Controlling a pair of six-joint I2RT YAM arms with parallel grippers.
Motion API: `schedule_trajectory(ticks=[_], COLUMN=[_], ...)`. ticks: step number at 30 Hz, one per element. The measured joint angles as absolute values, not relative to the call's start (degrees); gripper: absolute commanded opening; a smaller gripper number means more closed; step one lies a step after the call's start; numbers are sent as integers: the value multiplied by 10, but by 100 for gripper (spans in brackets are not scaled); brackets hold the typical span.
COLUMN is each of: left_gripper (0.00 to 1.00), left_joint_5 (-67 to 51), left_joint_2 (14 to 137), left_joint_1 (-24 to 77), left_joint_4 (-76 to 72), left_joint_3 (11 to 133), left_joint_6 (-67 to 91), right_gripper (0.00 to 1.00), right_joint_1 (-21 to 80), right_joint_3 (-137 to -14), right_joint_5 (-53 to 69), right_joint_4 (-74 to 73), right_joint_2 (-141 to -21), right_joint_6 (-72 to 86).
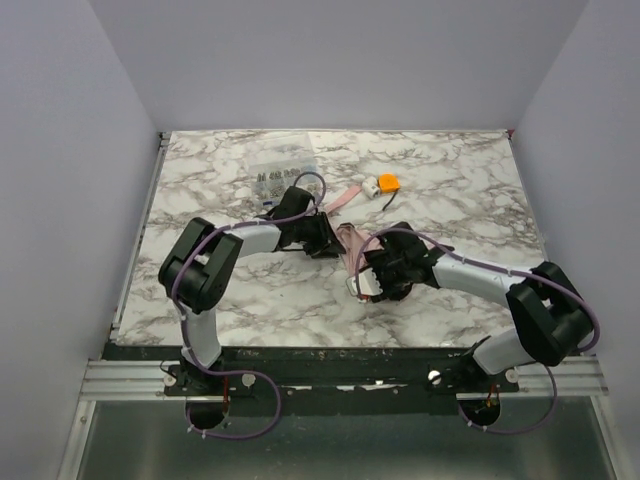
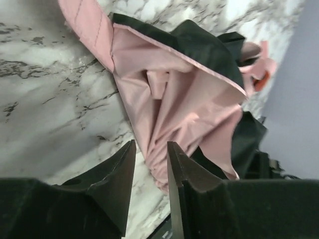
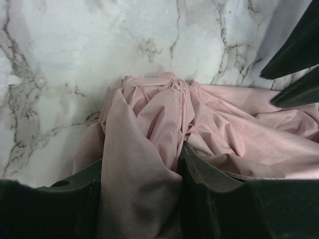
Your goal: Put away the umbrella
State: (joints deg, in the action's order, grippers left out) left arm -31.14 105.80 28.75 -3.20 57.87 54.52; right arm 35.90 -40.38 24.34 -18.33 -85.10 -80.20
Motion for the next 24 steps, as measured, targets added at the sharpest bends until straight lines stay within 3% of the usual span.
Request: schedule_trajectory(ticks=[8, 18, 24], left_gripper=[23, 19, 30], left_joint_5=[-274, -335, -358], left_joint_2=[1116, 1195, 1172], left_joint_1=[355, 414, 404], left_joint_4=[68, 118, 40], left_joint_3=[649, 760, 692], left_joint_6=[506, 485, 490], right_gripper=[26, 22, 22], right_joint_1=[399, 432, 416], right_joint_3=[-403, -418, -436], right_joint_5=[239, 194, 199], right_joint_4=[-220, -213, -229], right_joint_2=[-832, -850, -866], right_joint_6=[-794, -704, -680])
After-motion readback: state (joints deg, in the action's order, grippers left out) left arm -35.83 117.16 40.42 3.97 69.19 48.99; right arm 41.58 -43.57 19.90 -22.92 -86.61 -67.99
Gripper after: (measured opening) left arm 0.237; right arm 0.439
